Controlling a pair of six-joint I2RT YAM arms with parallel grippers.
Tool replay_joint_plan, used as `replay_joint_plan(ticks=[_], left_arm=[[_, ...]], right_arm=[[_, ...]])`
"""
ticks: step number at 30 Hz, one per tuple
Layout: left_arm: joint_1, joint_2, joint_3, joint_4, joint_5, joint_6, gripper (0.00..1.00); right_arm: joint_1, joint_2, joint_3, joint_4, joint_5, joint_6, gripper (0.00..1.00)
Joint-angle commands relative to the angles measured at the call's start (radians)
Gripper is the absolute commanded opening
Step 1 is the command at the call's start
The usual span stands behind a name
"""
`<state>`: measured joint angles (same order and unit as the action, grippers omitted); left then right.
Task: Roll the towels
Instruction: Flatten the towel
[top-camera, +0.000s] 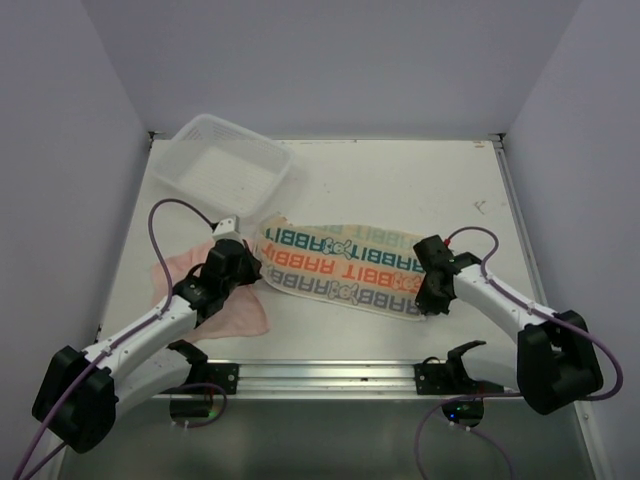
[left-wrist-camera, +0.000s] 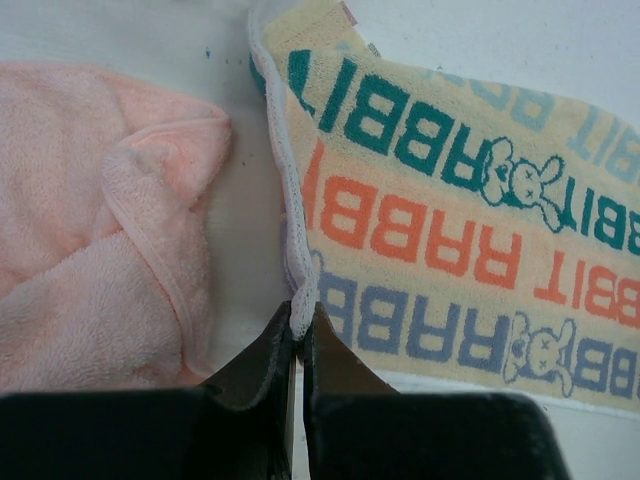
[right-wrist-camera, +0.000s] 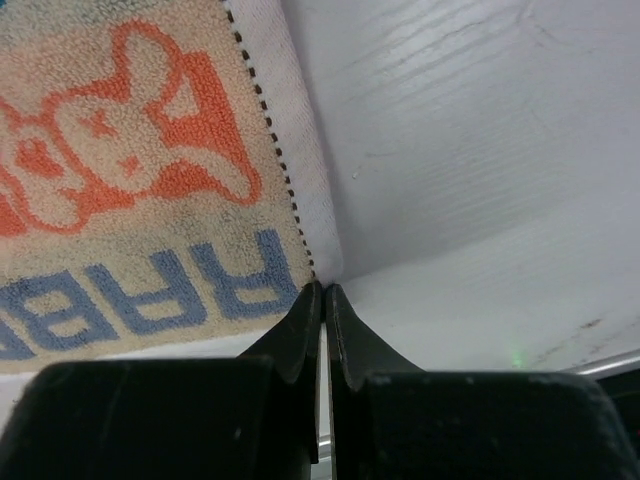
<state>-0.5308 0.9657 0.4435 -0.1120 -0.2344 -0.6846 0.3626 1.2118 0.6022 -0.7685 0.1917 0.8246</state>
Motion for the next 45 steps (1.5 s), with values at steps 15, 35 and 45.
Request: replay_joint_plan(ticks=[15, 35, 45], left_arm=[[-0.005, 0.056, 0.027, 0.081, 0.147, -0.033, 0.0], [0.153, 0.505, 0.831, -0.107, 0.19, 0.022, 0.0], [0.195, 0.433, 0.761, -0.089, 0.224, 0.048, 0.0]], right_arm=[[-0.359, -0.067, 0.232, -0.14, -0.135, -0.246, 0.0], [-0.505, 0.428, 1.177, -0.284, -0.331, -0.206, 0.0], [-0.551, 0.436, 1.173, -0.25, -0.417, -0.222, 0.0]])
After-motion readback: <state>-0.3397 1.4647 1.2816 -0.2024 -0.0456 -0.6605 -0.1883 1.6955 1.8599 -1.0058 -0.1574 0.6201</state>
